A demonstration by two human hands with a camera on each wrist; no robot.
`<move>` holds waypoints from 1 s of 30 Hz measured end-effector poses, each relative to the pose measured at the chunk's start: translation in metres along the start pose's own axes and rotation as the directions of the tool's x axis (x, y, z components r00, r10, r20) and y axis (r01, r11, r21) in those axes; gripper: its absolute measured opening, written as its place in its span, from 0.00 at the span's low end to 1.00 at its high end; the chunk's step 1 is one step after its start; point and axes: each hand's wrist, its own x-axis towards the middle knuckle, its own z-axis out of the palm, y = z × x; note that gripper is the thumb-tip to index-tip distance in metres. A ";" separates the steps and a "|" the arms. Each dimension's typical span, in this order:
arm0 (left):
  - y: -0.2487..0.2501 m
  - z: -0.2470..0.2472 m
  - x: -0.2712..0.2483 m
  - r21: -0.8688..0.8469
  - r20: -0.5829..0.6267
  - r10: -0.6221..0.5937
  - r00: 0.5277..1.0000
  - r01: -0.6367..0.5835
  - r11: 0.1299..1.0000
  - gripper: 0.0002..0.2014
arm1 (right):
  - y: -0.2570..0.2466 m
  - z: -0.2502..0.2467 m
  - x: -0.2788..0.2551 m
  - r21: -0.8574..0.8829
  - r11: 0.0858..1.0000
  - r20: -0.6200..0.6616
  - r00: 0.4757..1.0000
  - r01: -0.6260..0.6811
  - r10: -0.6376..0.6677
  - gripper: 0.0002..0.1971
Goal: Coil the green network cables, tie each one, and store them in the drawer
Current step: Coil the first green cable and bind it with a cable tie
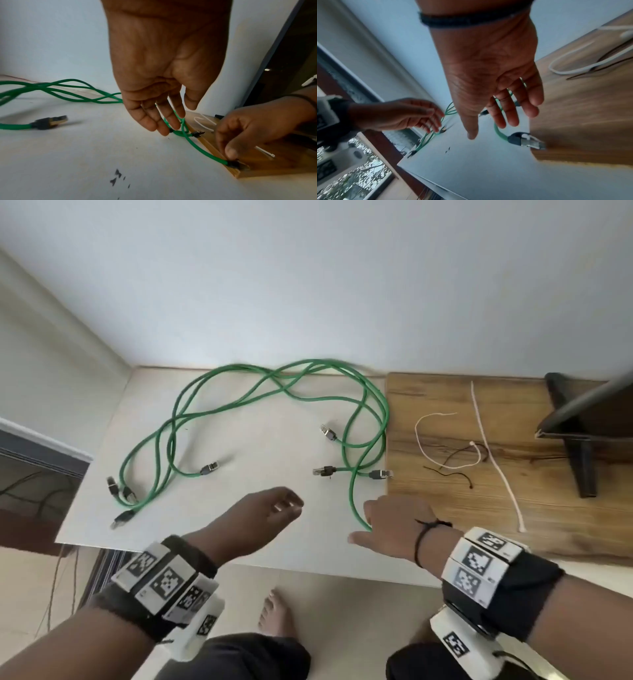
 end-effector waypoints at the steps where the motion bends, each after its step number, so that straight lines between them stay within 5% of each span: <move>1: -0.002 0.005 0.005 -0.037 -0.014 0.015 1.000 -0.015 0.999 0.07 | -0.003 0.005 0.006 -0.039 0.999 0.005 1.000 -0.016 0.016 0.19; 7: 0.001 0.026 0.002 -0.065 -0.102 0.150 0.983 -0.157 0.985 0.06 | -0.013 0.022 0.022 -0.087 0.994 -0.025 0.998 -0.063 0.061 0.06; 11: 0.016 0.030 -0.038 -0.003 -0.175 0.270 0.947 -0.274 0.962 0.08 | -0.023 -0.003 0.002 -0.006 0.997 -0.251 0.965 -0.075 0.071 0.09; 16: 0.037 0.005 -0.099 0.059 -0.265 0.360 0.894 -0.358 0.932 0.08 | -0.052 -0.070 -0.056 0.392 0.919 -0.595 0.773 0.041 0.220 0.10; 21: 0.045 -0.027 -0.134 -0.073 -0.426 0.355 0.832 -0.423 0.903 0.06 | -0.078 -0.132 -0.116 0.488 0.787 -0.817 0.516 0.377 0.258 0.14; 24: 0.057 -0.039 -0.148 -0.163 -0.459 0.347 0.818 -0.461 0.872 0.11 | -0.094 -0.156 -0.148 0.447 0.683 -0.883 0.409 0.578 0.231 0.10; 30: 0.109 -0.064 -0.175 -0.480 -0.506 0.286 0.814 -0.541 0.690 0.28 | -0.120 -0.146 -0.198 0.430 0.430 -0.876 0.482 0.794 -0.012 0.03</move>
